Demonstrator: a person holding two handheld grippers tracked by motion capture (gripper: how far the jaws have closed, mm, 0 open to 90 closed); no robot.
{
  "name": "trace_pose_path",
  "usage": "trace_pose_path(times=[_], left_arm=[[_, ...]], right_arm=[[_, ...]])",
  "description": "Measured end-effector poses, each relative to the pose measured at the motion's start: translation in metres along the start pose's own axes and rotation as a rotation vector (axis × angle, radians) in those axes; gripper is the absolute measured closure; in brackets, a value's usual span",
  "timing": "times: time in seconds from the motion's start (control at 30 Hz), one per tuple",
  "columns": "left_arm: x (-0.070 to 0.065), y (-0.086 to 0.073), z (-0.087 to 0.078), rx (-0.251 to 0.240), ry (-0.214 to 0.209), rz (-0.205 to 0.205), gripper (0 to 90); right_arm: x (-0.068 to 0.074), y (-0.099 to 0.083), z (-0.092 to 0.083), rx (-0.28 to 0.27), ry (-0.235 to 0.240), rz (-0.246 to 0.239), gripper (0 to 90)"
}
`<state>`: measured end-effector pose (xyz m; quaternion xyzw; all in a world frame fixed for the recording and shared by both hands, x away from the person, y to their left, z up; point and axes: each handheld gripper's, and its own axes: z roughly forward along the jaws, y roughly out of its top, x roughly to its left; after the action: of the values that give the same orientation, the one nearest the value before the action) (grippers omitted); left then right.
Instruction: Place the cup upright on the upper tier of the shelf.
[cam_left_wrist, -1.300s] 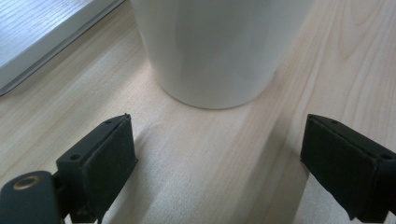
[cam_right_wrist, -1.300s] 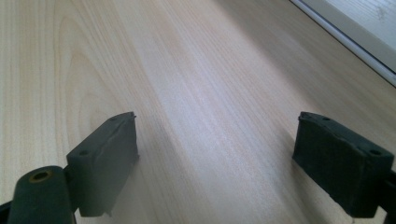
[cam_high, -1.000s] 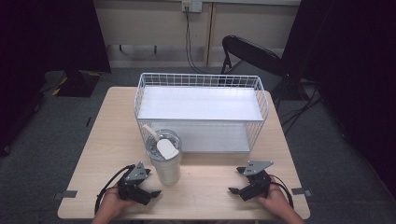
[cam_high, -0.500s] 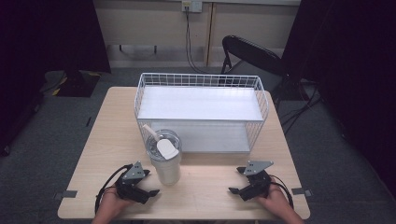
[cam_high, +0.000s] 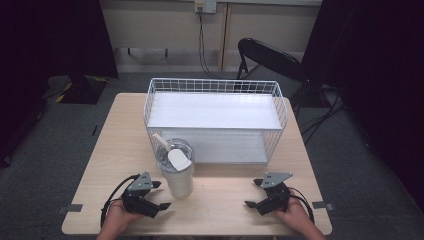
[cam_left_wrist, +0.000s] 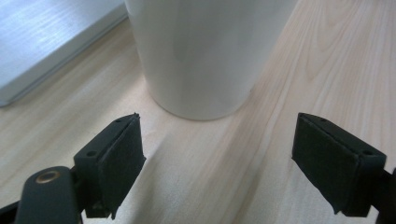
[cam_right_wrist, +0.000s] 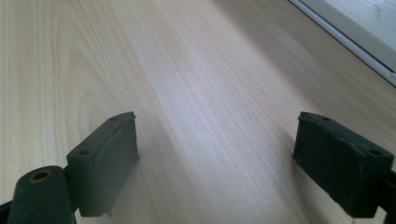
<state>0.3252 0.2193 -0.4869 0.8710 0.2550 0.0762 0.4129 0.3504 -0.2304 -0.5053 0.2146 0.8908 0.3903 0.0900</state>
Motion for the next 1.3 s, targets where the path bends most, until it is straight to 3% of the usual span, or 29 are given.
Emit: trace_pose_path(times=[0.4, 0.67, 1.17, 1.3], left_arm=[[-0.004, 0.011, -0.007, -0.057, -0.001, 0.006, 16.1], [-0.001, 0.017, -0.012, -0.098, -0.012, -0.017, 16.0], [-0.002, 0.032, -0.021, -0.164, -0.012, 0.002, 15.6], [-0.001, 0.034, -0.023, -0.189, -0.012, -0.014, 15.6]], right_arm=[[0.000, 0.000, 0.000, 0.000, 0.000, 0.000, 13.1], [0.000, 0.000, 0.000, 0.000, 0.000, 0.000, 13.1], [0.000, 0.000, 0.000, 0.000, 0.000, 0.000, 13.1], [0.000, 0.000, 0.000, 0.000, 0.000, 0.000, 13.1]])
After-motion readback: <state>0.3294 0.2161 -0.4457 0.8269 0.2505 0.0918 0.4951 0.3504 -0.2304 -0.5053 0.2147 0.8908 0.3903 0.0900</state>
